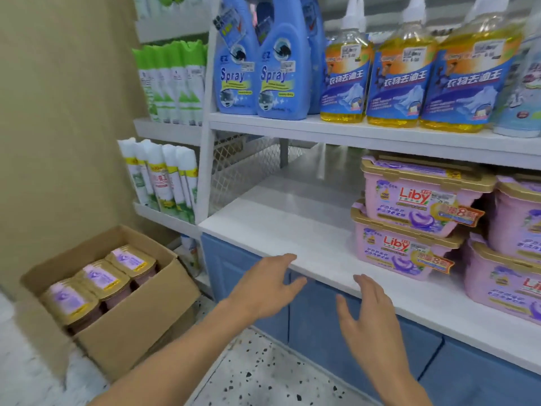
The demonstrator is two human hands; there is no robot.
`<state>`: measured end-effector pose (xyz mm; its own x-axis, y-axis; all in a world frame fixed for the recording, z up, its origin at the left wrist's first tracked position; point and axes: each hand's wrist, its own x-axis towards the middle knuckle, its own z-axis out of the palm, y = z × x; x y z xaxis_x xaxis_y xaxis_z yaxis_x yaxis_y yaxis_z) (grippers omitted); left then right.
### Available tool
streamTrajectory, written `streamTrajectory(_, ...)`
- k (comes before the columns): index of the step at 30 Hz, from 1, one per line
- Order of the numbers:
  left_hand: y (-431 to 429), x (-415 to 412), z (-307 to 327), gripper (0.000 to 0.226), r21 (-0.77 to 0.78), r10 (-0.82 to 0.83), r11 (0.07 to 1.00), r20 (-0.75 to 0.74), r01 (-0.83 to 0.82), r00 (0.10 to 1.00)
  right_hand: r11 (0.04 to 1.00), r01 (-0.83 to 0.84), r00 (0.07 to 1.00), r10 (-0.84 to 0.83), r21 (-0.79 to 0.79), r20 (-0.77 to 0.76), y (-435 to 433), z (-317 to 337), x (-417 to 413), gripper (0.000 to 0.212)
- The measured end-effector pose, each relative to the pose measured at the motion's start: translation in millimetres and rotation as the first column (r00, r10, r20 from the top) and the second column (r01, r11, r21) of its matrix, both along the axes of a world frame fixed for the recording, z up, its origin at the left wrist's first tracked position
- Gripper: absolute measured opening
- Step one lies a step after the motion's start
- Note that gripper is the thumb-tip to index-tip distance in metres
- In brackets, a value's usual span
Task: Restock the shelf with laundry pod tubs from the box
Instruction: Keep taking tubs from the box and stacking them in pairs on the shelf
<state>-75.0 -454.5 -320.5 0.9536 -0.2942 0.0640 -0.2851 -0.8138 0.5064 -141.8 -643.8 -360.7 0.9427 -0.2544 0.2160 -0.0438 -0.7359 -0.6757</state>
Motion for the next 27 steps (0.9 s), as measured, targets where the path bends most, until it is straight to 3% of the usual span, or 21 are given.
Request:
streamTrajectory(6, 132, -68, 21, 0.056, 0.224, 0.235, 0.949, -0.044, -0.219, 0.971, 0.943, -0.329, 0.943, 0.324, -0.055, -0.081, 79, 20, -5, 0.057)
streamTrajectory(12, 255, -96, 10, 0.044, 0.114, 0.557, 0.829, -0.063, -0.548, 0.828, 0.833, -0.545, 0.829, 0.518, -0.098, -0.212, 173, 11, 2, 0.054)
streamTrajectory(17, 329, -70, -14, 0.049, 0.021, 0.661, 0.749, -0.094, -0.662, 0.745, 0.784, -0.61, 0.781, 0.569, -0.115, -0.259, 267, 6, 34, 0.042)
streamTrajectory(22, 407, -15, -47, 0.055, 0.01, 0.682, 0.725, -0.153, -0.689, 0.715, 0.779, -0.616, 0.777, 0.578, -0.113, -0.247, 366, -7, 82, 0.04)
streamTrajectory(27, 482, 62, -95, 0.061, -0.026, 0.676, 0.719, -0.204, -0.694, 0.708, 0.804, -0.594, 0.763, 0.568, 0.012, -0.307, 447, -38, 147, 0.041)
